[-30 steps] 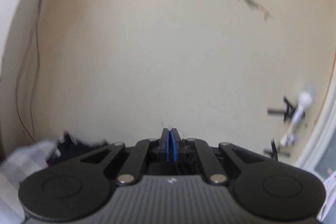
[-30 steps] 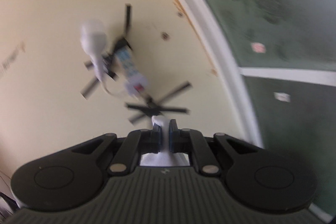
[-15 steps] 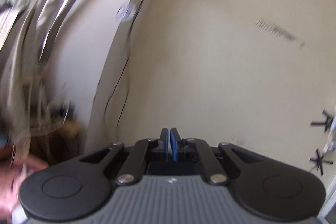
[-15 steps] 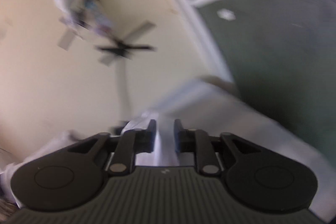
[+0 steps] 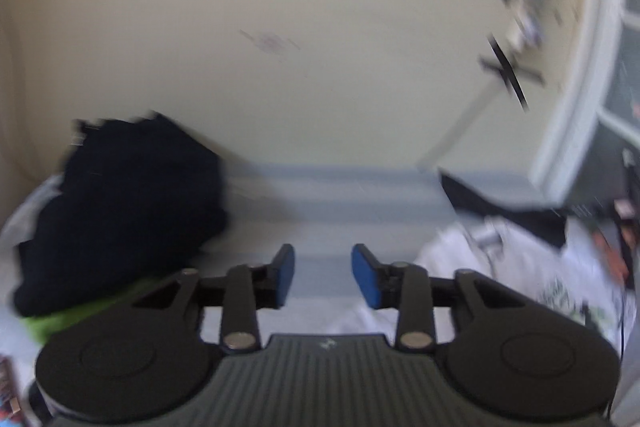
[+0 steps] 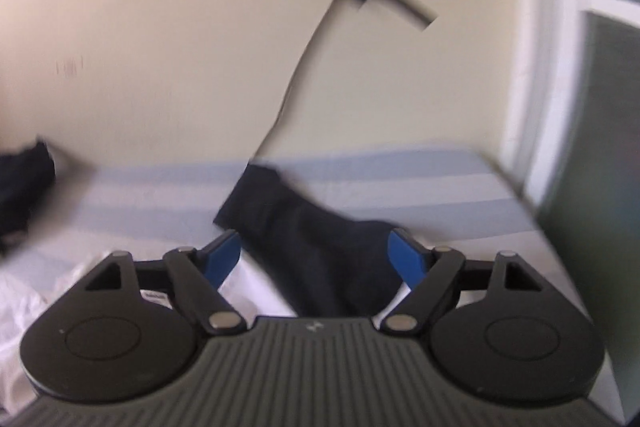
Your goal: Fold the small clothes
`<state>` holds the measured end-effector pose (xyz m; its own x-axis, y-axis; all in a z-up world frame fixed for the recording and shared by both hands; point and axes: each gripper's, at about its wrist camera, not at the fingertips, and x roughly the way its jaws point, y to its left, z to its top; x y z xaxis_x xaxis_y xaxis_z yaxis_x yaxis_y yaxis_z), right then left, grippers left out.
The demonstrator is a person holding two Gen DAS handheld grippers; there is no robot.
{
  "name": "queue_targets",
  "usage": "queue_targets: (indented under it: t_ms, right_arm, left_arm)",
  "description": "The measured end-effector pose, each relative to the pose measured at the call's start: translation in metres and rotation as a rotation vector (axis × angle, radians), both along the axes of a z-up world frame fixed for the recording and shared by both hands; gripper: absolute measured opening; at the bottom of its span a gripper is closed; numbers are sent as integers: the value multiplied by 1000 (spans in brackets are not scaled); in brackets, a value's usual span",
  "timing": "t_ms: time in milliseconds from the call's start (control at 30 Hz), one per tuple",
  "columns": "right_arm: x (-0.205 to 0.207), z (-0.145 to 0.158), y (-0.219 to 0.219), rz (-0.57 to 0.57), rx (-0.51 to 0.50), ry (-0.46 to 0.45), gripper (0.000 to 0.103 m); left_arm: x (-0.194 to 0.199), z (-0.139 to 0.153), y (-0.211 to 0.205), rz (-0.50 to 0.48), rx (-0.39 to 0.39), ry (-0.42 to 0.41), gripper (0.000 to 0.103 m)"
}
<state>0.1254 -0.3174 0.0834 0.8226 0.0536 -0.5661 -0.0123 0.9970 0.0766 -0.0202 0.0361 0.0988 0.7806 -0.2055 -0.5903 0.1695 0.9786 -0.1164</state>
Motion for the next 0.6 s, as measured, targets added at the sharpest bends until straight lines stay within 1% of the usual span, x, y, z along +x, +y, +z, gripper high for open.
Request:
queue_targets:
  t_ms: [33, 67, 100, 133, 167, 200, 267, 333, 367, 400, 433, 467, 500, 533, 567, 600]
  right_arm:
    - [19, -11, 8, 27, -31, 62, 83]
    - [32, -22, 14, 38, -81, 106, 79]
    - [39, -35, 18, 55, -138, 142, 53]
    - [41, -47, 18, 77, -182, 172, 32]
    - [40, -50, 12, 97, -153, 176, 8]
    - [37, -47, 3, 72, -109, 158, 7]
    - [25, -28, -36, -59, -34, 60, 7]
    - [8, -12, -90, -213, 74, 0, 7]
    - [2, -8, -108, -285, 69, -13, 8]
    - [-3, -6, -118, -357, 8, -24, 11]
    - [-9, -3, -124, -453, -93, -45, 15]
    - [-13, -1, -126, -563, -196, -70, 38]
    - [-20, 2, -127, -629, -243, -87, 51]
    - [-27, 5, -125, -604, -216, -112, 58]
    - [-33, 9, -118, -521, -153, -137, 58]
    - [-34, 11, -104, -388, -80, -136, 62]
  left_arm:
    - [7, -11, -15, -34, 36, 27, 42]
    - [13, -22, -30, -60, 78, 47, 44]
    - [14, -33, -41, -82, 125, 62, 45]
    - [15, -42, -48, -91, 165, 73, 46]
    - [15, -49, -53, -98, 197, 84, 46]
    - [14, -55, -54, -104, 218, 96, 46]
    - [13, -63, -48, -105, 224, 125, 46]
    - [13, -70, -43, -106, 216, 160, 46]
    - [14, -71, -41, -108, 214, 174, 47]
    - [13, -73, -40, -110, 213, 179, 51]
    - [13, -73, -38, -115, 215, 177, 53]
    - [13, -74, -38, -118, 216, 174, 55]
    - [15, -75, -38, -121, 219, 174, 55]
    - [15, -76, -39, -122, 218, 176, 55]
    - [19, -80, -41, -123, 215, 179, 54]
    - [21, -81, -41, -122, 208, 182, 53]
